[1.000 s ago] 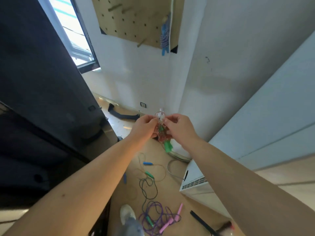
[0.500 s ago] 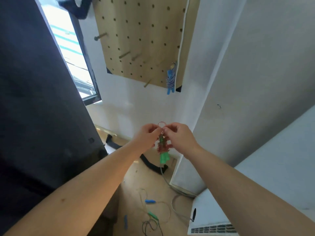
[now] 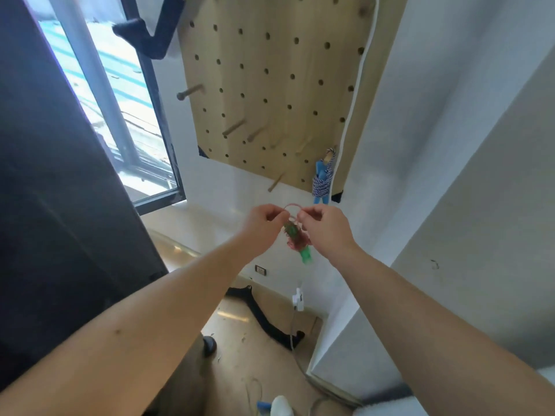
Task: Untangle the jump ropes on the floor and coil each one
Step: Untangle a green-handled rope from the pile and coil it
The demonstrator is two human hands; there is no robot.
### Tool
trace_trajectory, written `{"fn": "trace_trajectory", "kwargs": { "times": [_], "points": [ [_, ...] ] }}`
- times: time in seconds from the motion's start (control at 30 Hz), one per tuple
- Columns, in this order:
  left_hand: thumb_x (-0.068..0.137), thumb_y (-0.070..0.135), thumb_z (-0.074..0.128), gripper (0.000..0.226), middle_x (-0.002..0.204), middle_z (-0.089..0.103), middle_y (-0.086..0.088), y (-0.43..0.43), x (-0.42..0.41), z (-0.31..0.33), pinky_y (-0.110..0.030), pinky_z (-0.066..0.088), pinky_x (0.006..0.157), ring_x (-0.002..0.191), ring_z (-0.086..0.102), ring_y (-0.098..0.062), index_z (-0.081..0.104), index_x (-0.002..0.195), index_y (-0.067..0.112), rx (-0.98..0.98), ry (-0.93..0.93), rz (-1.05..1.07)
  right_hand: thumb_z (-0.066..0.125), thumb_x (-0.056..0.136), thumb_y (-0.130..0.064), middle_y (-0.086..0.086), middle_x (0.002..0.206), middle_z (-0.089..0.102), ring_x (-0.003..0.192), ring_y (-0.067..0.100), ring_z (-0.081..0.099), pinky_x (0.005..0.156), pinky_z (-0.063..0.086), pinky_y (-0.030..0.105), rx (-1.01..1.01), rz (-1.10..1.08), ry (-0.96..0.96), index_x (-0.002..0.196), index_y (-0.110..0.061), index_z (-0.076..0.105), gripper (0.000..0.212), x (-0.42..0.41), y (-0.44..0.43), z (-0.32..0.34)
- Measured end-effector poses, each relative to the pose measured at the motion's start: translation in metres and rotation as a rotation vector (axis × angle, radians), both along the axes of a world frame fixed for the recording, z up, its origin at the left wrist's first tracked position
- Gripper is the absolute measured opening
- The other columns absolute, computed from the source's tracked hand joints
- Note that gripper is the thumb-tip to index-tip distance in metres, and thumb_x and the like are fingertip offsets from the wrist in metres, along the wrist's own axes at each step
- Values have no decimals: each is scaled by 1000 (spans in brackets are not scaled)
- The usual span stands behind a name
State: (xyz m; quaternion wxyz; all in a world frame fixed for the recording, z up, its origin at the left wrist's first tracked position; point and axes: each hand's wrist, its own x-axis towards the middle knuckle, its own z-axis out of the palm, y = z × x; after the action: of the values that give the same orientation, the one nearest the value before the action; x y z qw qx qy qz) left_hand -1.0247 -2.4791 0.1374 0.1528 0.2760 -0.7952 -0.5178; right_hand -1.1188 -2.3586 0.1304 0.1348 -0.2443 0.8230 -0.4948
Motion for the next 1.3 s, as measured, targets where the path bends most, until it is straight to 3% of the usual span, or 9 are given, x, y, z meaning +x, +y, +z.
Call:
{"fn": "trace_trajectory", "kwargs": {
  "times": [0.13,0.3,0.47,0.6,0.7,0.83,1.0,1.13,1.3],
  "points": [
    [100,24,59,19,82,65,5,-37,-67,5,-32,53,76,70,57,-11,72,108,13,41,17,48,67,92,-30,-8,88,74,85,15,72,81,62,46,-32,-8,-35,88,-33,69,6,-65,-42,0],
    [96,29,63,13,93,71,5,-72,-144,8,-40,59,88,90,66,-15,72,103,24,129,18,107,66,94,-35,-5,87,74,84,18,72,80,61,48,-78,-72,-79,81,-28,68,14,-128,-83,7],
    [94,28,65,11,71,66,5,-102,-185,3,-30,53,67,66,60,-14,72,86,29,184,48,105,65,95,-37,-6,82,74,80,18,73,76,62,46,-35,-140,-109,74,-29,68,22,-162,-112,10],
    [94,30,63,13,82,71,1,-120,-196,-10,-33,56,65,78,65,-18,74,89,25,176,13,122,61,98,-33,5,81,75,69,25,74,66,63,45,17,-170,-128,93,-16,75,23,-172,-128,8],
    [95,32,61,17,84,73,-3,-126,-202,-18,-38,61,67,81,68,-23,73,89,21,161,-12,150,55,100,-21,14,78,74,61,29,74,57,63,44,41,-196,-165,92,-11,72,21,-177,-136,10],
    [98,30,58,20,73,64,1,-127,-213,-19,-24,44,47,61,56,-16,71,91,17,192,-21,120,56,99,-16,16,77,72,59,31,73,55,63,45,164,-208,-181,85,-5,66,20,-188,-142,20],
    [98,34,59,15,89,70,-4,-128,-225,-22,-19,45,47,80,67,-19,70,93,25,314,5,97,62,91,-17,14,82,70,64,30,71,55,62,40,425,-76,64,84,-6,70,15,-205,-152,33],
    [97,37,61,20,81,64,1,-133,-229,-23,-14,37,36,63,55,-13,71,103,20,342,-4,90,60,94,-13,10,78,71,60,26,71,59,63,39,544,-77,188,81,-8,70,17,-217,-155,42],
    [94,38,66,19,79,64,-2,-134,-242,-27,-24,50,61,74,57,-16,75,98,22,413,0,130,62,98,-18,10,66,70,39,17,63,36,47,21,533,-131,9,81,-4,69,23,-223,-157,47]
  ]
}}
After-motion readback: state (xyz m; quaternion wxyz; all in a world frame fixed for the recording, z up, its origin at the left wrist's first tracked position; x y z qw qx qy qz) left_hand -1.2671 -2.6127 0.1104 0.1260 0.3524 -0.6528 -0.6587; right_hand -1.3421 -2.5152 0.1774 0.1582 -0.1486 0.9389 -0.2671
